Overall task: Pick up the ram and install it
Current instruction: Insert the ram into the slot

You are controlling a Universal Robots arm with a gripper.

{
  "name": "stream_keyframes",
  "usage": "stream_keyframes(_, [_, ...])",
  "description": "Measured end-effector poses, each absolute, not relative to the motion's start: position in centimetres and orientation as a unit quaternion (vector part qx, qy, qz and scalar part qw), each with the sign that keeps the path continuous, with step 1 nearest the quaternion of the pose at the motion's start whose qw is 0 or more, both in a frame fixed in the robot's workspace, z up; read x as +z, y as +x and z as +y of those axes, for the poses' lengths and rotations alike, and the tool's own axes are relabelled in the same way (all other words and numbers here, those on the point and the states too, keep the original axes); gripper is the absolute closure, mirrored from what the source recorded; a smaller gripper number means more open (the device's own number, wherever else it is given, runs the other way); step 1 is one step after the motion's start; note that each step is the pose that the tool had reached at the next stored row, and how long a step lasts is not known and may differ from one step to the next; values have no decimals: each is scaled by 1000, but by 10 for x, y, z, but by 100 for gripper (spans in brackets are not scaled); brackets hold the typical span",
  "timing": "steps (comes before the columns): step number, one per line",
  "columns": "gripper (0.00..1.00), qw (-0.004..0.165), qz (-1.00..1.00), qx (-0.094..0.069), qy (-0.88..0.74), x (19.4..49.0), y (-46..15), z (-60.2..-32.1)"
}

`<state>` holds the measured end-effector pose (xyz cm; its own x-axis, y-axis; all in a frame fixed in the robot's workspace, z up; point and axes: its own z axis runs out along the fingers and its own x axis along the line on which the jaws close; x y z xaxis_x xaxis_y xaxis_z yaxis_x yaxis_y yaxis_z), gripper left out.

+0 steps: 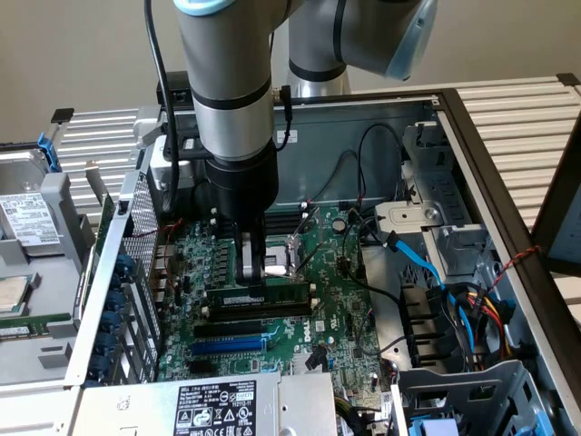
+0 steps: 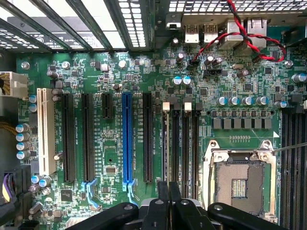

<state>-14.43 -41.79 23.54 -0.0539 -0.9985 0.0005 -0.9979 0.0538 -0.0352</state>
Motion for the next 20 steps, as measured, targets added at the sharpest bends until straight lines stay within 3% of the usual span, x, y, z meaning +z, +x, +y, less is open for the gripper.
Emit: stream_keyframes(20, [88,12,727,-13,-687,234,-143,-418])
